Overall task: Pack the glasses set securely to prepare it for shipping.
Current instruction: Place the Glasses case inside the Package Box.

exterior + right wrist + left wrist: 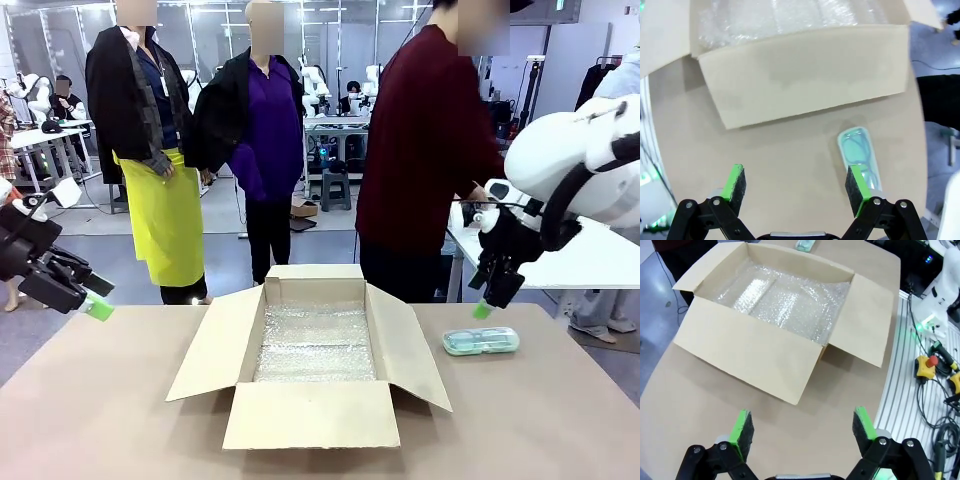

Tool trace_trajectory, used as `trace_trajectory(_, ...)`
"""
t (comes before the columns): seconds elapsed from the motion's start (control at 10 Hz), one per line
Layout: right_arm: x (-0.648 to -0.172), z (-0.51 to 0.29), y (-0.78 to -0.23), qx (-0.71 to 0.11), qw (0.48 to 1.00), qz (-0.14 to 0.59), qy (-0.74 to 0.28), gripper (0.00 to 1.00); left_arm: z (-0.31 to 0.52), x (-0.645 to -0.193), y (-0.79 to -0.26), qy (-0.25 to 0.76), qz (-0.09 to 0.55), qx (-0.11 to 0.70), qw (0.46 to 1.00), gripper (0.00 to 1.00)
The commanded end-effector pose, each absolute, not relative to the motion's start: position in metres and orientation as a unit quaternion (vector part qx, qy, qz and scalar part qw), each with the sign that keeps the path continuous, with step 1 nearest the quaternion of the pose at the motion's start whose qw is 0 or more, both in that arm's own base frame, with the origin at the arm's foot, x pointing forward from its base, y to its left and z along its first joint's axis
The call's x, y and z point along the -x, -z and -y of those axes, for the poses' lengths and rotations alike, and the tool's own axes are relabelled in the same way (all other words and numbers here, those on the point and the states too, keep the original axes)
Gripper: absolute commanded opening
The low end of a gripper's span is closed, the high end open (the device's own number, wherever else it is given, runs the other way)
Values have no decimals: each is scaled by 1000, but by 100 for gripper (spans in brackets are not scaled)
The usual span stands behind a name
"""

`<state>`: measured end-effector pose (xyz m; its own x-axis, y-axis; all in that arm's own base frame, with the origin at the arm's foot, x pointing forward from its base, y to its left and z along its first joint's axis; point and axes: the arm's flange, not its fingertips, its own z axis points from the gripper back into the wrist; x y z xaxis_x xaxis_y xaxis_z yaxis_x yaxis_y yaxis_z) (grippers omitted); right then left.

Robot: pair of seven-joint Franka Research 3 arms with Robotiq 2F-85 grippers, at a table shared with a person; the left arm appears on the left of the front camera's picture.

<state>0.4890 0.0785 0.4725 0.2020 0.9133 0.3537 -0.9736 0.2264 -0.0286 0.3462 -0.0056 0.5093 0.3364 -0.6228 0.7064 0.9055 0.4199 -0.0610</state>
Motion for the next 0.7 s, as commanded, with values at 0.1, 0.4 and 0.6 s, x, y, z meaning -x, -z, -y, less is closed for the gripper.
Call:
trace_trajectory(0.1, -541, -71, -446, -83, 736, 70, -668, 100, 4, -346, -511, 495, 311, 239, 775, 100)
trace_trajectory(0.4, -565, -68, -407, -55, 741, 43, -668, 100, 4, -346, -511, 495, 311, 239, 775, 100)
trace_trajectory(0.6, -576, -67, -387, -39, 739, 38, -671, 100, 4, -346, -511, 495, 311, 239, 775, 100)
